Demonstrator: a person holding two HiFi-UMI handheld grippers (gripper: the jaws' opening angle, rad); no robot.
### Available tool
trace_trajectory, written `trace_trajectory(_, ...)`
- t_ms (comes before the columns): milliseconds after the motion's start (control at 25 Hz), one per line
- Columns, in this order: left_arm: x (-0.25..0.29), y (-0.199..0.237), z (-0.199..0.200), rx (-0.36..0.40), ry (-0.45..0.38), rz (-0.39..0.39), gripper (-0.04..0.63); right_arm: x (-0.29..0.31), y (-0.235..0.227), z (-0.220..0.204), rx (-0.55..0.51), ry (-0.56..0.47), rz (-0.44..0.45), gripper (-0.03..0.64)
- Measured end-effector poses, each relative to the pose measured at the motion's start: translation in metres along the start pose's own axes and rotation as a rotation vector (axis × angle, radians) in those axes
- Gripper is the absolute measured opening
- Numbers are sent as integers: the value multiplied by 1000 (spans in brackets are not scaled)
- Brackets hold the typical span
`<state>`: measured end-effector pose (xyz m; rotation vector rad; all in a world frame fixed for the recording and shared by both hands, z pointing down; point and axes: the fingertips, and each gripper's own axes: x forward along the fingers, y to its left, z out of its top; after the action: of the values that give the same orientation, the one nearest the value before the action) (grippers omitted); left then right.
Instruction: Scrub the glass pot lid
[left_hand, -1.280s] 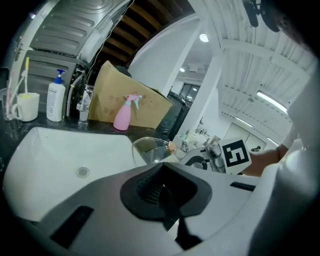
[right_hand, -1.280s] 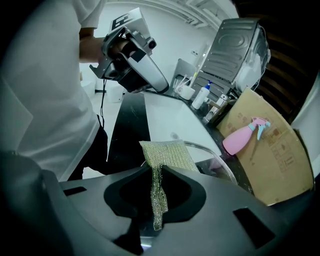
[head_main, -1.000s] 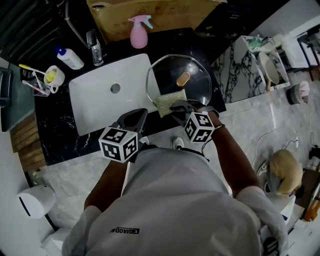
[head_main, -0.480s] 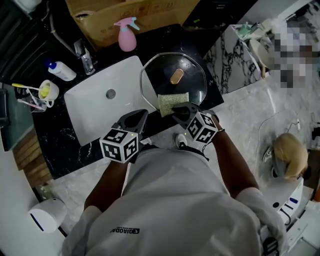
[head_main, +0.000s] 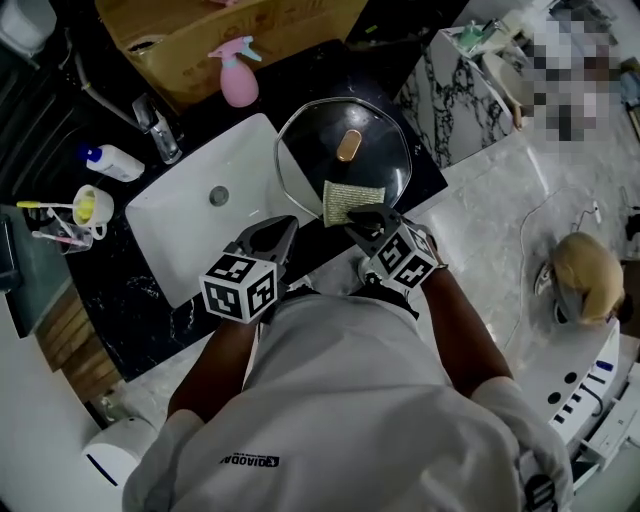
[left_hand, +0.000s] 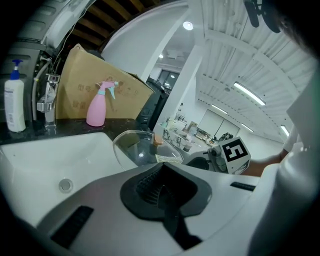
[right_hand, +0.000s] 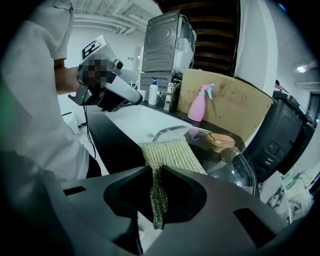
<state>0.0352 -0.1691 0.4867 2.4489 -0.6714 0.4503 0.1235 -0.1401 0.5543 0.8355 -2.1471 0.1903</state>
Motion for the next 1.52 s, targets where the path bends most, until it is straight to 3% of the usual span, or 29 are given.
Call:
trace_trajectory(240, -3, 2, -6, 19, 27, -36, 12, -1, 10, -4, 16, 29, -40, 91)
trace_trajectory(600, -2, -6, -4, 56, 35, -92, 12, -4, 23, -4, 28, 92, -27, 89)
trace_trajectory(800, 0, -8, -3, 64, 34, -100, 12, -17, 17, 11, 34, 45, -63, 86)
trace_trajectory(1240, 15, -2, 19, 50, -27, -2, 12, -81, -72, 32, 81, -93, -162, 80)
trace_trajectory(1520, 27, -4, 35, 5, -78, 95, 12, -73, -138, 11, 73, -30, -166, 80)
